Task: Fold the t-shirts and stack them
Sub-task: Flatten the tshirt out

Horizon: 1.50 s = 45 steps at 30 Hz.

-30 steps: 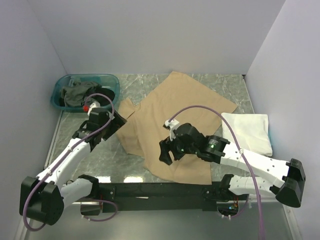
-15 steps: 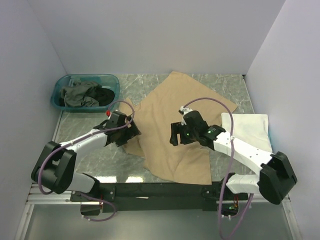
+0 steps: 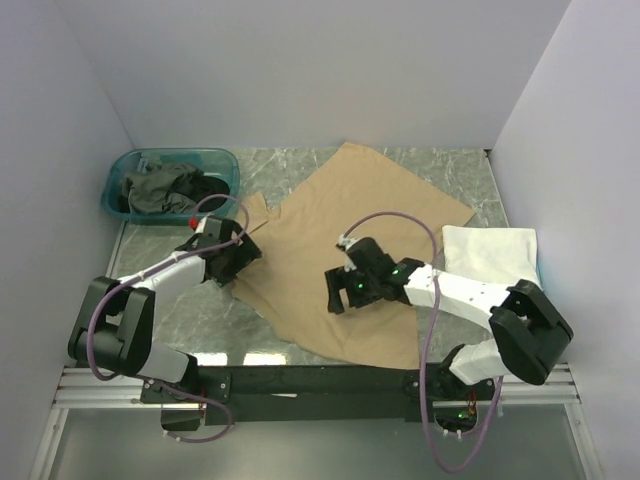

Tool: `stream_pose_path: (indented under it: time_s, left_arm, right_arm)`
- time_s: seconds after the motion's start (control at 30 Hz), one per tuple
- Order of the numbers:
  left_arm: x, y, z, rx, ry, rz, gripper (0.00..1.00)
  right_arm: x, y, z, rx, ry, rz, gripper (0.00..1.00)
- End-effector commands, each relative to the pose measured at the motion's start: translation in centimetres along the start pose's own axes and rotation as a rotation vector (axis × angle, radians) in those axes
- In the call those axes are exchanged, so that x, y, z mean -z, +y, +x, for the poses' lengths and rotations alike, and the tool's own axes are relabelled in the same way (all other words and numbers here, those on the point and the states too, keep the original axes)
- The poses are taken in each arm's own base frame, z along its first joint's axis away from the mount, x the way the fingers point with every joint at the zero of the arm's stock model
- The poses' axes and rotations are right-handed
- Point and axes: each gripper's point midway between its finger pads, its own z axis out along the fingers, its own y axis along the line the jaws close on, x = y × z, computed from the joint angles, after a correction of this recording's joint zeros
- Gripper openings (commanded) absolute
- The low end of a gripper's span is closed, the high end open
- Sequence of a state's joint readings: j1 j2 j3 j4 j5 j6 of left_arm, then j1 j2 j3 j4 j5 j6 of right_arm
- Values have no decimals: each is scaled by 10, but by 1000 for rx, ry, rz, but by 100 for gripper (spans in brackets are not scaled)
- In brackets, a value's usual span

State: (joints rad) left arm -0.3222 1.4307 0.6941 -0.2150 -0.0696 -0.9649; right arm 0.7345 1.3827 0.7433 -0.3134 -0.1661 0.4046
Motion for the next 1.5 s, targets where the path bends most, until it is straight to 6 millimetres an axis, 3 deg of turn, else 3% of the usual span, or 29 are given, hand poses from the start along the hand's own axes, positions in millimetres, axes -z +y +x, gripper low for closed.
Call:
stream_pose_path:
  time_s: [0.0, 0.13, 0.27, 0.3, 0.37, 0.4, 0.47, 0.5, 0.57, 0.6, 0.67, 0.7, 0.77, 0.83, 0.9, 0.97, 1.0, 1.03, 1.07, 1.1, 1.13, 1.17, 1.23, 1.27, 1.33, 1.37, 1.4, 1.43, 1.47]
  left_arm:
    - [-2, 55, -5, -5, -8, -183, 99]
    - [0, 68, -29, 20, -50, -236, 100]
    - [-1, 76, -41, 42, -57, -256, 99]
    - [-1, 77, -45, 41, -67, -263, 100]
    - [1, 81, -53, 54, -81, -279, 99]
    - [2, 83, -56, 57, -88, -286, 99]
    - [3, 84, -66, 72, -108, -278, 99]
    - [4, 84, -72, 74, -123, -281, 99]
    - [5, 89, -86, 97, -146, -306, 99]
    - [6, 93, -90, 107, -152, -319, 99]
    - [6, 97, -95, 116, -155, -327, 100]
    - [7, 104, -100, 142, -159, -339, 99]
    - [8, 104, -106, 156, -164, -321, 100]
    - [14, 95, -112, 149, -176, -282, 99]
    - [18, 87, -109, 149, -169, -234, 99]
    - [28, 77, -104, 158, -176, -166, 100]
    - [31, 73, -100, 168, -178, -143, 99]
    - [41, 64, -100, 161, -201, -104, 99]
    - [42, 65, -90, 176, -194, -101, 99]
    - [51, 63, -92, 189, -224, -84, 100]
    - [53, 52, -81, 157, -213, -52, 100]
    - [54, 52, -73, 161, -203, -49, 100]
    - [61, 42, -66, 141, -204, -19, 99]
    - [62, 41, -62, 148, -202, -15, 99]
    - [65, 28, -55, 127, -195, 36, 100]
    - [64, 27, -51, 126, -188, 47, 100]
    - [62, 24, -48, 125, -180, 54, 100]
    - [60, 20, -43, 118, -161, 75, 99]
    - [58, 19, -40, 117, -148, 76, 99]
  right_arm:
    - [-6, 38, 21, 89, 40, -95, 89]
    - [-18, 87, 69, 180, 177, -200, 89]
    - [-29, 124, 87, 247, 242, -265, 90]
    - [-30, 138, 82, 262, 239, -292, 90]
    - [-33, 159, 99, 316, 300, -355, 90]
    - [-32, 176, 95, 340, 302, -398, 90]
    - [-37, 191, 104, 375, 352, -454, 90]
    - [-30, 215, 100, 403, 358, -522, 90]
    - [-34, 229, 103, 454, 386, -533, 90]
    - [-26, 256, 95, 501, 352, -575, 91]
    - [-27, 273, 98, 550, 366, -594, 91]
    - [-19, 293, 94, 572, 346, -641, 91]
    - [-14, 307, 93, 578, 350, -690, 91]
    - [-10, 310, 69, 579, 258, -649, 92]
    - [-8, 300, 50, 560, 201, -597, 92]
    - [5, 284, 8, 473, 110, -584, 92]
    - [3, 266, 5, 433, 110, -556, 92]
    - [14, 253, -18, 397, 51, -535, 92]
    - [4, 214, -48, 318, -10, -420, 92]
    - [6, 192, -67, 285, -51, -365, 93]
    - [13, 172, -87, 257, -106, -306, 93]
    - [12, 123, -116, 176, -152, -177, 93]
    - [11, 71, -134, 94, -162, -50, 94]
    - [14, 28, -156, 9, -190, 26, 94]
    - [4, -16, -163, -57, -165, 103, 94]
    - [7, -45, -177, -106, -186, 143, 94]
    - [-4, -67, -176, -132, -154, 177, 94]
    - [-6, -81, -176, -162, -128, 198, 94]
    - [-5, -91, -187, -175, -144, 208, 94]
